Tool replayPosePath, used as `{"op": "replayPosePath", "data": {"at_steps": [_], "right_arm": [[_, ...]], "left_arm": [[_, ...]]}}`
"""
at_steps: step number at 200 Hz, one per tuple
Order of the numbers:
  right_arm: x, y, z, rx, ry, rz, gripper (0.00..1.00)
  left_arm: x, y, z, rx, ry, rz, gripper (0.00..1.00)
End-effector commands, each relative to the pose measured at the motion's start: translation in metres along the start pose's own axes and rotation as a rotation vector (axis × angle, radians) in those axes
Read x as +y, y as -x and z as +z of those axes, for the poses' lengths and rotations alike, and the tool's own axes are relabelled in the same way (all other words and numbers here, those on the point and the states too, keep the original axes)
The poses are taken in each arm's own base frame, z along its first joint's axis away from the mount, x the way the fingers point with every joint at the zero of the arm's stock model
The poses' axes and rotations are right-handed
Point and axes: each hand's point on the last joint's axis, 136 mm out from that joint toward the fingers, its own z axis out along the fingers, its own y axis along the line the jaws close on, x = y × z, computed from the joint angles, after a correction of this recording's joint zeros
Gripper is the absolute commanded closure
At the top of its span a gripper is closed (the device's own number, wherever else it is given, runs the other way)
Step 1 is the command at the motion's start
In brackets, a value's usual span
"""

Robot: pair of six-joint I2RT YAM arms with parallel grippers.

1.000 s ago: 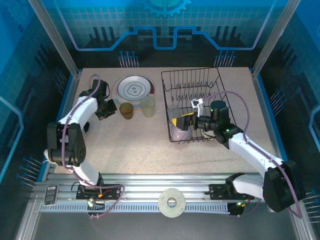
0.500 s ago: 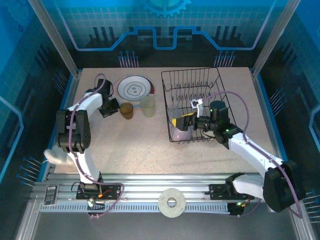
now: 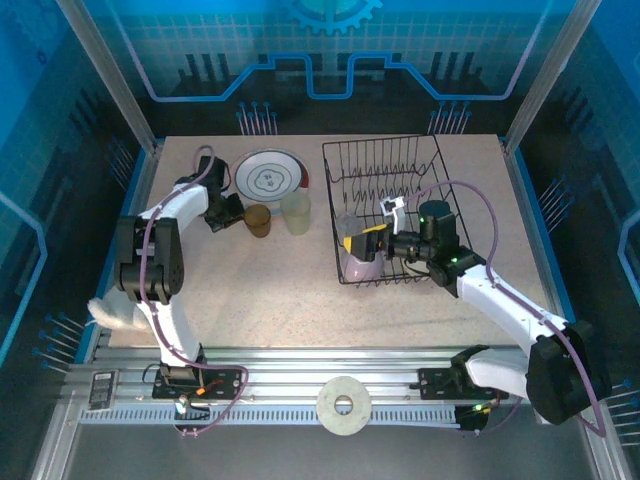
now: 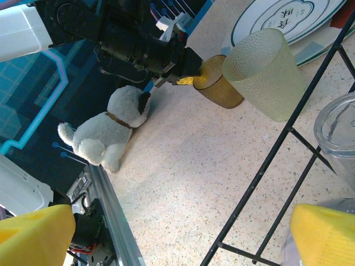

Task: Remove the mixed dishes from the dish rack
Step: Move the cup to the center of the table.

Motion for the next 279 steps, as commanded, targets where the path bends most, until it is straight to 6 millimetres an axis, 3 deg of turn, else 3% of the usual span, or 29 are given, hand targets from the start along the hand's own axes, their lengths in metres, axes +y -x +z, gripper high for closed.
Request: {"op": "replayPosePath", "data": {"at_steps": [1,56,95,123,143,158,191,217,225,246,279], "right_arm": [[0.009,0.006,0.001,-0.004,0.009,-0.038,0.00],[0.009,0.006,0.000,-0.006,-0.002,-0.041,0.00],[0.007,0.007,-0.002,-0.008,-0.021,-0.046,0.00],[0.003,0.007,-0.004,-0.013,-0.061,-0.055,0.00],[-0.001,0.008,-0.008,-0.022,-0.123,-0.084,0.00],[-0.004,0.010,-0.012,-0.030,-0.176,-0.106,0.00],[-0.023,0.016,-0.026,-0.034,-0.356,-0.131,0.00],[-0.047,0.014,-0.034,0.026,-0.544,-0.149,0.00],[-0.050,0.022,-0.035,0.035,-0.587,-0.151,0.00],[-0.065,0.019,-0.031,0.113,-0.692,-0.138,0.00],[-0.083,0.019,-0.022,0.223,-0.834,-0.161,0.00]], "left_arm": [[-0.017,0.001,-0.001,0.005,-0.036,0.008,1.00],[-0.036,-0.008,0.002,0.024,-0.059,0.039,1.00],[-0.032,-0.010,-0.003,0.017,-0.040,0.026,1.00],[-0.025,-0.011,-0.019,-0.020,-0.015,0.019,1.00],[-0.021,-0.013,-0.042,-0.062,-0.022,0.004,1.00],[-0.022,-0.017,-0.065,-0.103,-0.063,-0.010,0.89],[-0.035,-0.039,-0.127,-0.178,-0.229,0.015,0.44],[-0.044,-0.069,-0.175,-0.217,-0.374,0.116,0.09],[-0.046,-0.079,-0.187,-0.224,-0.420,0.151,0.02],[-0.053,-0.108,-0.213,-0.238,-0.552,0.239,0.01],[-0.052,-0.142,-0.235,-0.257,-0.679,0.306,0.01]]}}
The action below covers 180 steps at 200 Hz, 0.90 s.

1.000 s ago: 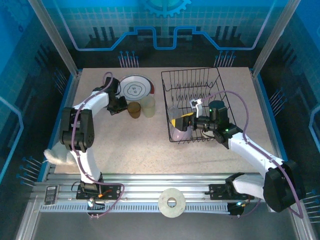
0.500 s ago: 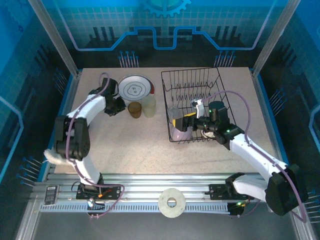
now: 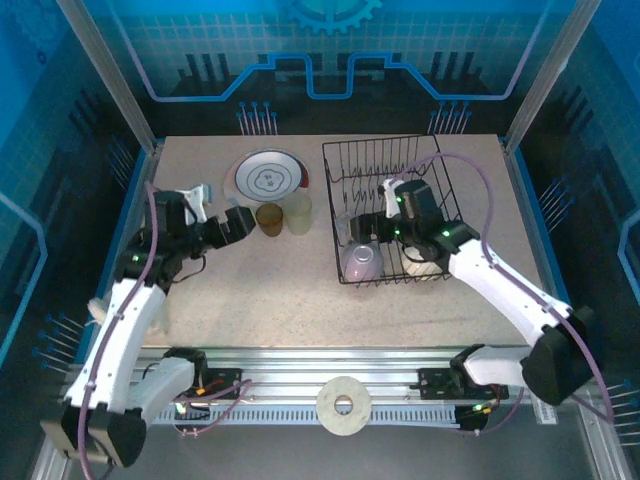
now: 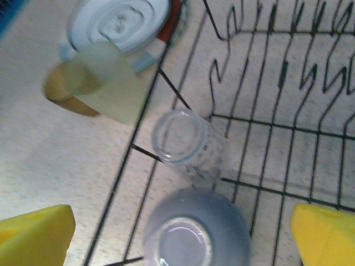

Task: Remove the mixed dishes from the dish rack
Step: Move the cup to the center of the table, then move the cup to the dish rack.

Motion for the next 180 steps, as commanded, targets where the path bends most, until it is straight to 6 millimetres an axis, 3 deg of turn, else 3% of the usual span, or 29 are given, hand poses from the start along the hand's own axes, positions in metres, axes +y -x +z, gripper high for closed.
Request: {"op": "replayPosePath", "data": {"at_steps": [1,31,61,103,180], "right_arm": [[-0.021,-0.015,0.009,0.124,-0.169,-0.058,0.00],[-0.012,-0.016,0.031,0.192,-0.160,-0.087,0.00],[-0.008,-0.016,0.052,0.236,-0.141,-0.140,0.00],[-0.009,-0.016,0.077,0.289,-0.142,-0.152,0.00],[-0.013,-0.015,0.106,0.337,-0.083,-0.102,0.00]], "left_arm": [[-0.016,-0.026,-0.011,0.053,-0.125,0.050,0.01],[-0.019,-0.043,-0.026,0.029,-0.163,0.081,0.01],[-0.013,-0.055,-0.028,0.035,-0.167,0.073,0.01],[-0.015,-0.058,-0.028,0.043,-0.181,0.075,0.01],[-0.014,-0.062,-0.026,0.058,-0.184,0.065,0.01]]}}
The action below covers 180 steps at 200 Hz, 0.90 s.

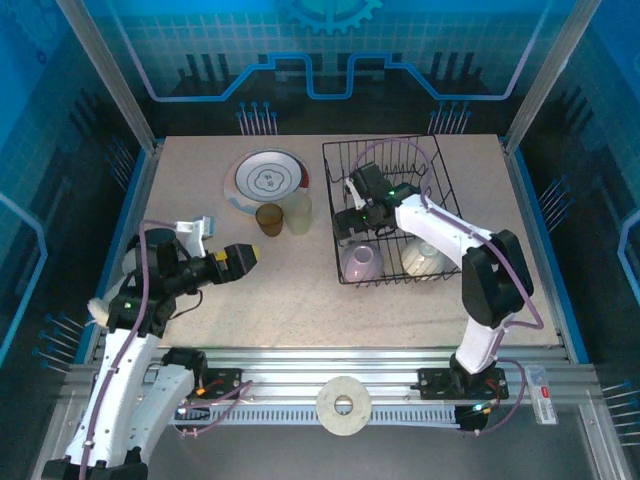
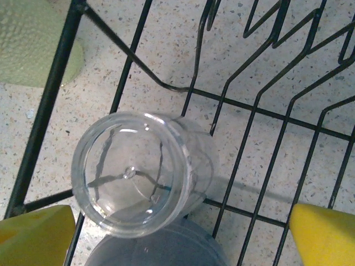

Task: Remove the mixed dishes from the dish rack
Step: Move the cup to the dish rack.

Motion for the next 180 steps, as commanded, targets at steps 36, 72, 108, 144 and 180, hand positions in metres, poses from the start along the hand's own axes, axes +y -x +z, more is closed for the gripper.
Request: {"op": "replayPosePath", "data": {"at_steps": [36,72,108,144,180], "right_arm": [[0.000,0.007,0.013,0.026,0.090,0.035,0.00],[-0.007,0.007,0.019,0.032,0.070,0.061,0.00],[-0.029,0.005,0.013,-0.002,-0.012,0.123,0.03],[-0.054,-0.002,0.006,-0.018,-0.080,0.192,0.05],[-0.070,-0.010,0.001,-0.027,-0.102,0.247,0.06]], "left_arm": [[-0.001,-0.008,0.003,0.030,-0.020,0.004,0.01],[0.001,-0.008,0.004,0.036,-0.017,0.000,0.01],[0.001,-0.008,0.005,0.037,-0.014,-0.002,0.01],[0.003,-0.009,0.006,0.046,-0.010,-0.007,0.01],[0.003,-0.009,0.006,0.046,-0.009,-0.009,0.01]]}}
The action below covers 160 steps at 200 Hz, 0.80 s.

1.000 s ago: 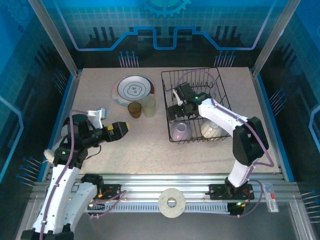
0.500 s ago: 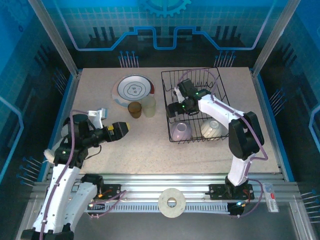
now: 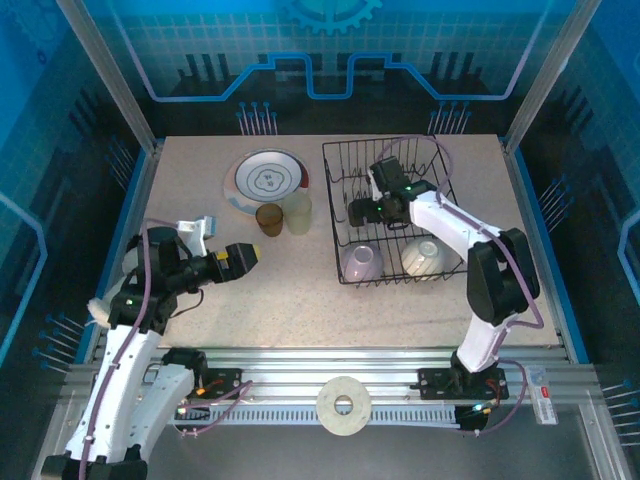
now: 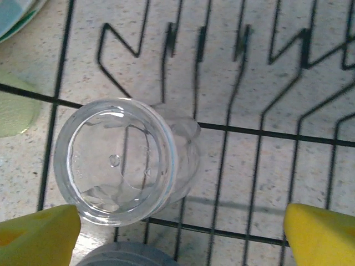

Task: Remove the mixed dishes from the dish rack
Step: Move the cup to the dish rack.

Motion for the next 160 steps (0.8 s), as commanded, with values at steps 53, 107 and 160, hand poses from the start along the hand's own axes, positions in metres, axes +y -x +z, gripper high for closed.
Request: {"op": "replayPosePath", "data": {"at_steps": [53,107,160], "right_arm": [[-0.028,-0.010,-0.010,-0.011,-0.080,0.063,0.05],[-0.011,0.002,-0.030,-0.074,0.001,0.048,0.04],[0.008,0.008,-0.032,-0.058,0.092,0.025,0.00]], "left_arm": [[0.001,-0.008,0.003,0.032,-0.014,0.001,0.01],[-0.006,-0.009,0.002,0.038,-0.052,0.005,0.01],[-0.028,-0.011,-0.002,0.034,-0.175,0.025,0.01]]}}
